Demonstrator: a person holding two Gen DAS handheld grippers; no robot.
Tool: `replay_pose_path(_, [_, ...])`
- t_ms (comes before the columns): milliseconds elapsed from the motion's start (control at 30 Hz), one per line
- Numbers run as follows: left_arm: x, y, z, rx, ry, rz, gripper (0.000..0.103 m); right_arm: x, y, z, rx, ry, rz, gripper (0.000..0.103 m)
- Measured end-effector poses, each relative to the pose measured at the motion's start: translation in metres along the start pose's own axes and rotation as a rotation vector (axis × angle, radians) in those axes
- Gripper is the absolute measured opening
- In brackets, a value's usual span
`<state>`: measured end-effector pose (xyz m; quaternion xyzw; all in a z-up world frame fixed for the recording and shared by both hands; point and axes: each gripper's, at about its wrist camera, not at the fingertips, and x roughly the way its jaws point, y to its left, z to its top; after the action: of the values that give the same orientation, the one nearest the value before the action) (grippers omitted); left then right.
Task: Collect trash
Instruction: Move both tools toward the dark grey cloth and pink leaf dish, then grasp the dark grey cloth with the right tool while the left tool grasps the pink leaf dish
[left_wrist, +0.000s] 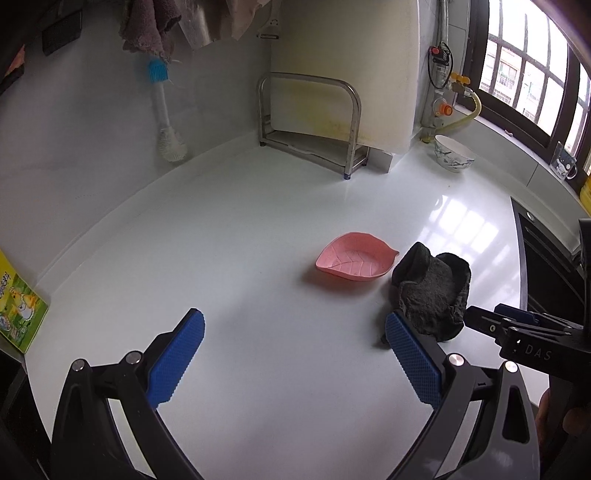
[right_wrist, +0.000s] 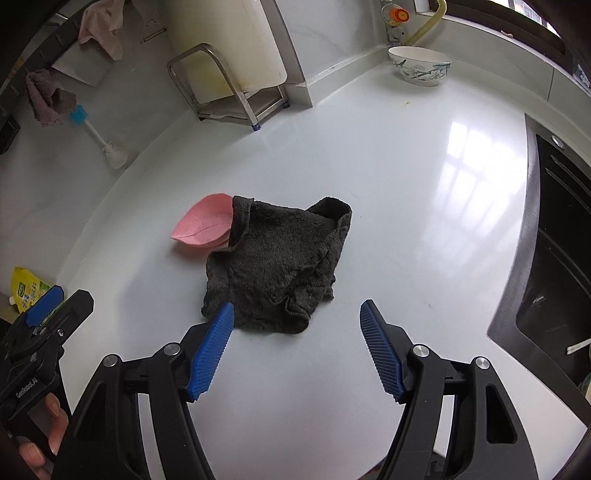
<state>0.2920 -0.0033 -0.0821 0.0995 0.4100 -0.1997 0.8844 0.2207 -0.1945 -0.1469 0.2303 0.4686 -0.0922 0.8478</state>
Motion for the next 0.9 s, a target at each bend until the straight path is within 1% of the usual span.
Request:
replay_pose_path(200, [0.021, 0.007, 0.007, 0.02, 0.019, -0.017, 0.097, 0.028, 0.011, 0.015, -0.014, 0.026, -0.035, 0.069])
replay_pose_path(400, [0.033, 0.014, 0.007, 0.01, 0.033, -0.03, 0.097, 0.053, 0.017, 0.016, -0.046, 0.069, -0.089, 0.069])
replay_pose_path(567, [0.04, 0.016, 0.006, 0.005, 0.043, -0.041, 0.097, 0.057, 0.022, 0.014, -0.09, 0.05, -0.082, 0.068])
replay_pose_path(667, [0.044, 0.014, 0.007, 0.006, 0.049, -0.049, 0.097, 0.061, 0.026, 0.012, -0.122, 0.035, -0.077, 0.06])
replay_pose_path(733, [0.047, 0.013, 0.008, 0.005, 0.049, -0.052, 0.097, 0.062, 0.029, 0.01, -0.136, 0.034, -0.078, 0.058])
replay_pose_path(767, [0.048, 0.012, 0.009, 0.003, 0.051, -0.053, 0.097, 0.062, 0.029, 0.009, -0.136, 0.035, -0.072, 0.054])
replay_pose_path(800, [0.05, 0.011, 0.01, 0.0, 0.051, -0.056, 0.097, 0.063, 0.028, 0.009, -0.134, 0.037, -0.062, 0.046])
replay_pose_path(833, [0.051, 0.01, 0.01, -0.003, 0.051, -0.059, 0.097, 0.062, 0.027, 0.009, -0.132, 0.039, -0.047, 0.042])
replay_pose_path(900, [0.054, 0.008, 0.012, -0.011, 0.055, -0.064, 0.097, 0.062, 0.026, 0.007, -0.125, 0.046, -0.024, 0.027])
